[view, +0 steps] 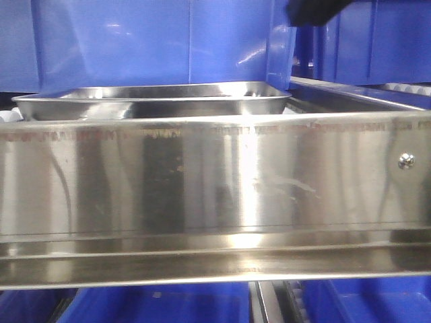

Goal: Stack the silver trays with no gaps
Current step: 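Lower both grippers onto the near corners of the silver tray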

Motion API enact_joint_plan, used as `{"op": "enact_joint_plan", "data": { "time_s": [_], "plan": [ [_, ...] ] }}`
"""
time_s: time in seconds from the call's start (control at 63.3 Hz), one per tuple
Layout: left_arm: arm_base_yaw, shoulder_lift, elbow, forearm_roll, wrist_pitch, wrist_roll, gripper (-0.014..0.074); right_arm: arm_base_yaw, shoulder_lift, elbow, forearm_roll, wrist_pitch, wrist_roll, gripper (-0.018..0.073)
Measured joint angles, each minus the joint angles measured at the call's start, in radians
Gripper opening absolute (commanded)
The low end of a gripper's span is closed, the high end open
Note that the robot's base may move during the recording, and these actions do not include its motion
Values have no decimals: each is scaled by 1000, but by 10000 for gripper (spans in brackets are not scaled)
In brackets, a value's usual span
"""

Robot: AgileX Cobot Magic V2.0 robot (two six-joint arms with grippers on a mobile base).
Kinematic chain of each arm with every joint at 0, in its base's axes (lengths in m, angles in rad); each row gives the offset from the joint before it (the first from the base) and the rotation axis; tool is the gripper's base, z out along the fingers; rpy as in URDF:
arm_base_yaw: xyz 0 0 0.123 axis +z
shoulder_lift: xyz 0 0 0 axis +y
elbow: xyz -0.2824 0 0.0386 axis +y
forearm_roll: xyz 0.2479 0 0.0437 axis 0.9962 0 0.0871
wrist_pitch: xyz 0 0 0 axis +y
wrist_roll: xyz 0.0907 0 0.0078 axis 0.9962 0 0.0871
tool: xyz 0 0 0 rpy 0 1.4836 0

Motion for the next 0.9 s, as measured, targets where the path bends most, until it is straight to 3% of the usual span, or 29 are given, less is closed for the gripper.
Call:
{"op": "enact_joint_plan", "data": {
  "time_s": [0.206,0.269,0.395,0.474,0.617,0.901],
  "plan": [
    [0,39,0,6,-19,14,23,2,4,0,-17,-45,4,-52],
    [0,62,0,8,-13,39,100,2,10,-2,-17,-57,6,-31],
    [0,100,-7,8,8,64,274,2,43,-30,2,-61,6,128],
    [-2,126,-22,8,10,69,332,2,65,-48,7,-57,15,153],
    [-2,184,-85,8,26,71,335,2,116,-96,9,-12,47,153],
    [-2,328,-256,42,192,73,335,2,216,-203,7,116,55,153]
  ]
}}
